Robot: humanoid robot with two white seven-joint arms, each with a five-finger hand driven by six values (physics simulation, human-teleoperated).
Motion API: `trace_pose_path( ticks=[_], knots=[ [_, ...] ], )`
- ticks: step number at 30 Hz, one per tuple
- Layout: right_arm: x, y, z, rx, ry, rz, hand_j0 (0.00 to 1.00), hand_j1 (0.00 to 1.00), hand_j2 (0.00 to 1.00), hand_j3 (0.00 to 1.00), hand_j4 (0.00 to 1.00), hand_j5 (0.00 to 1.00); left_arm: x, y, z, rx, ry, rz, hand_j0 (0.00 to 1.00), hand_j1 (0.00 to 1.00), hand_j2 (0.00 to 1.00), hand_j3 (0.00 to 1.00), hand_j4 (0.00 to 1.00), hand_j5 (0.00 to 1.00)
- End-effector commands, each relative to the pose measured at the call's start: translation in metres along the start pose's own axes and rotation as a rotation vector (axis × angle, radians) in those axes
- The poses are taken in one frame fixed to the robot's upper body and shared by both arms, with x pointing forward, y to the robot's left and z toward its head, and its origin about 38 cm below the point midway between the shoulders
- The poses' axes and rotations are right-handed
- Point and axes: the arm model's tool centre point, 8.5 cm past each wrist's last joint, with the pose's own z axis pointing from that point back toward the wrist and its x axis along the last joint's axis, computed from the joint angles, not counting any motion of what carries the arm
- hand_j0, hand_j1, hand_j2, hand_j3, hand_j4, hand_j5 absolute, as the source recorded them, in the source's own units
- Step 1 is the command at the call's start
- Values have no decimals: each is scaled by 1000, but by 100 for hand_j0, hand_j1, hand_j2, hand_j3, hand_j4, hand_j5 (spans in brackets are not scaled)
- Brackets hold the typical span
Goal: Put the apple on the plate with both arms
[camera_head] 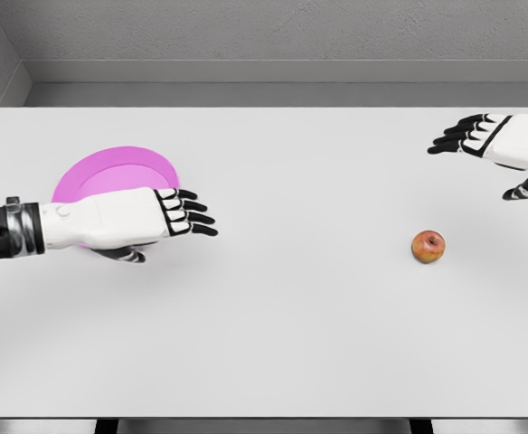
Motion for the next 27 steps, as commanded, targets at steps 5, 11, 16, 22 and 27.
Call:
trace_pose_path(
  ticks=[5,11,16,22,27],
  knots=[
    [3,-3,-1,-7,-8,4,100,100,100,100,100,100,-4,0,2,2,11,5,100,100,100,100,100,100],
    [-2,-10,5,-86,9,-6,100,100,100,100,100,100,-4,1,2,2,12,3,100,100,100,100,100,100],
    [-10,11,17,52,37,-40,100,100,100,100,100,100,-4,1,2,-1,13,2,100,100,100,100,100,100],
    [5,27,7,30,-91,-246,100,100,100,100,100,100,-5,3,3,2,15,-4,100,100,100,100,100,100],
    [12,45,-2,35,-146,-360,100,100,100,100,100,100,-5,4,3,1,16,-8,100,100,100,100,100,100]
  ],
)
